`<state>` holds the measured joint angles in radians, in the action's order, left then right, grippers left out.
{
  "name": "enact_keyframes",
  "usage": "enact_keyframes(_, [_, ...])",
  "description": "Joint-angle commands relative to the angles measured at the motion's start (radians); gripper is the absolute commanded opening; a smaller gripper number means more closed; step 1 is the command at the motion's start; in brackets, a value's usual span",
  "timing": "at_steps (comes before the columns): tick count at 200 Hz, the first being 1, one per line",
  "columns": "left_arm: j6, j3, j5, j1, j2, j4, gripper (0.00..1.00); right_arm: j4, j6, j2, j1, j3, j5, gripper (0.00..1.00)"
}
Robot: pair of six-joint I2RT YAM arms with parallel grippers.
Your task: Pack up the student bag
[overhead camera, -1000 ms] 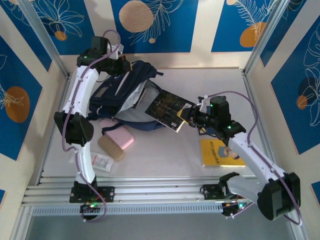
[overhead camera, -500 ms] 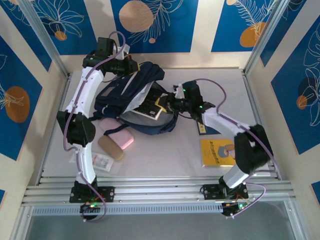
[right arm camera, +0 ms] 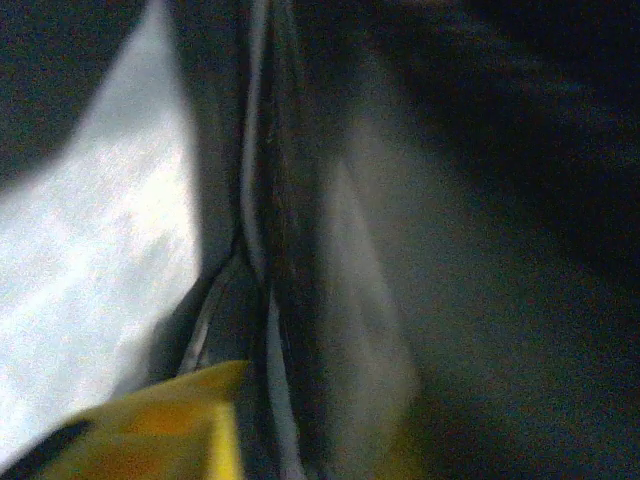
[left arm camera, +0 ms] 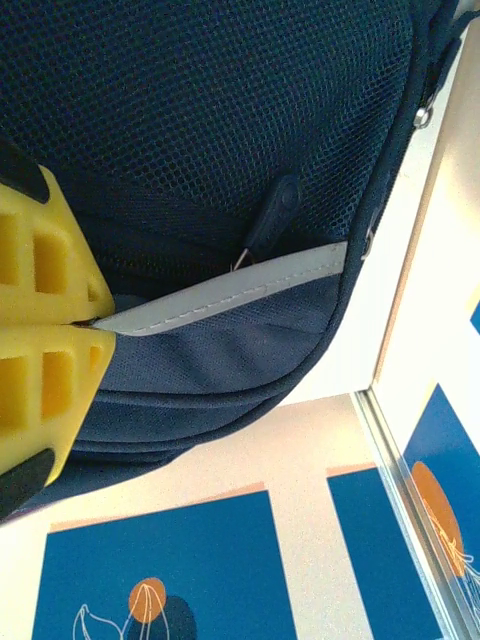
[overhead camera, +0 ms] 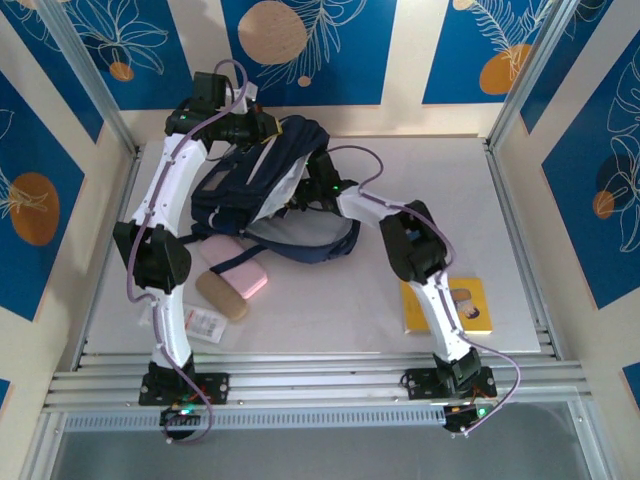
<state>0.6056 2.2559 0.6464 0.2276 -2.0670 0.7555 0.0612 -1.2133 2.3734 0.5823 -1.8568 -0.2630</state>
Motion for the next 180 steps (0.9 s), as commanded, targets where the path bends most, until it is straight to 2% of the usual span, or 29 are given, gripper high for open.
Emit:
enact_keyframes(1, [0.025,0.095,0.088,0.011,0.037,-0.146,0.00,-0.174,0.083,0.023,0.046,-0.153,0.060,0.63])
enact_keyframes(23, [-0.001,0.110,0.058,0.008,0.018,-0.124,0.00,-0.211,0.185,-0.074,0.056,-0.071,0.146,0.79])
enact_keyframes(32, [-0.018,0.112,0.042,0.006,0.011,-0.110,0.00,-0.234,0.226,-0.122,0.053,-0.034,0.158,0.82])
enact_keyframes(36, [-0.028,0.113,0.033,0.004,0.008,-0.101,0.00,-0.257,0.247,-0.143,0.051,-0.026,0.165,0.88])
enact_keyframes(43, [-0.041,0.112,0.015,0.004,0.003,-0.088,0.00,-0.318,0.288,-0.176,0.049,-0.019,0.185,0.91])
enact_keyframes(48, [-0.053,0.111,0.006,0.004,-0.001,-0.081,0.00,-0.370,0.315,-0.197,0.050,-0.020,0.203,1.00])
enact_keyframes(76, [-0.043,0.072,-0.033,0.001,-0.022,-0.105,0.00,-0.568,0.421,-0.298,0.047,0.033,0.231,1.00])
enact_keyframes(107, [-0.023,0.031,-0.071,0.000,-0.033,-0.131,0.00,-0.501,0.403,-0.509,0.016,0.316,0.277,0.99])
enact_keyframes(138, [-0.066,-0.006,-0.139,0.003,-0.026,-0.101,0.00,-0.475,0.414,-0.706,-0.060,0.536,0.225,0.94])
enact_keyframes(162, [-0.146,-0.102,-0.298,0.029,-0.002,-0.084,0.00,-0.479,0.457,-0.887,-0.127,0.693,0.363,0.93])
enact_keyframes(170, [-0.153,-0.153,-0.323,0.044,0.005,-0.105,0.00,-0.503,0.450,-0.924,-0.162,0.725,0.428,0.93])
enact_keyframes(180, [-0.153,-0.201,-0.327,0.068,0.001,-0.126,0.05,-0.548,0.441,-0.944,-0.219,0.741,0.482,0.93])
